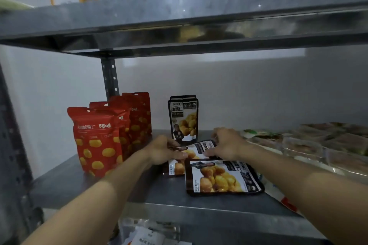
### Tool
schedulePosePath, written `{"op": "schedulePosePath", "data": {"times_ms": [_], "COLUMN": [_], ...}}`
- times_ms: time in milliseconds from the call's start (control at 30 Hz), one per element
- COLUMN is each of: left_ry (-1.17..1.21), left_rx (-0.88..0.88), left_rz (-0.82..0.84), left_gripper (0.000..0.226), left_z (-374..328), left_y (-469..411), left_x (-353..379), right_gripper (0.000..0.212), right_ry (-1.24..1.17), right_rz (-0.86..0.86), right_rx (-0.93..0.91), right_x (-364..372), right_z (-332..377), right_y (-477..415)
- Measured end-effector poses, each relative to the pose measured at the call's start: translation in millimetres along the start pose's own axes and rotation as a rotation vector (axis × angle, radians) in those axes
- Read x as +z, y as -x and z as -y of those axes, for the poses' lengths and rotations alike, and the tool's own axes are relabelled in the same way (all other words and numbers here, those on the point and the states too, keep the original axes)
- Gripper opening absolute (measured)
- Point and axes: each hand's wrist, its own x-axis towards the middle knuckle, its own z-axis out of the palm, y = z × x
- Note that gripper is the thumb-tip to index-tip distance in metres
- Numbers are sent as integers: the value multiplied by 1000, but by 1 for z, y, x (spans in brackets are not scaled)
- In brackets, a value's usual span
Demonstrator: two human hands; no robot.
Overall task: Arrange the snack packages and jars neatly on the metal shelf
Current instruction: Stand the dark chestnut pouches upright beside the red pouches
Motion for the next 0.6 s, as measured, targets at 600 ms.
{"op": "schedulePosePath", "data": {"times_ms": [600], "left_ry": [514], "left_rx": [164], "left_rz": [-344], "left_gripper": [32], "left_z": [7], "left_y": [1], "left_x": [24], "right_gripper": [36], "right_ry": [-852], "right_rz": [-229], "right_rx": [91], "right_x": [13], "right_z": [30], "right_y": [-5]}}
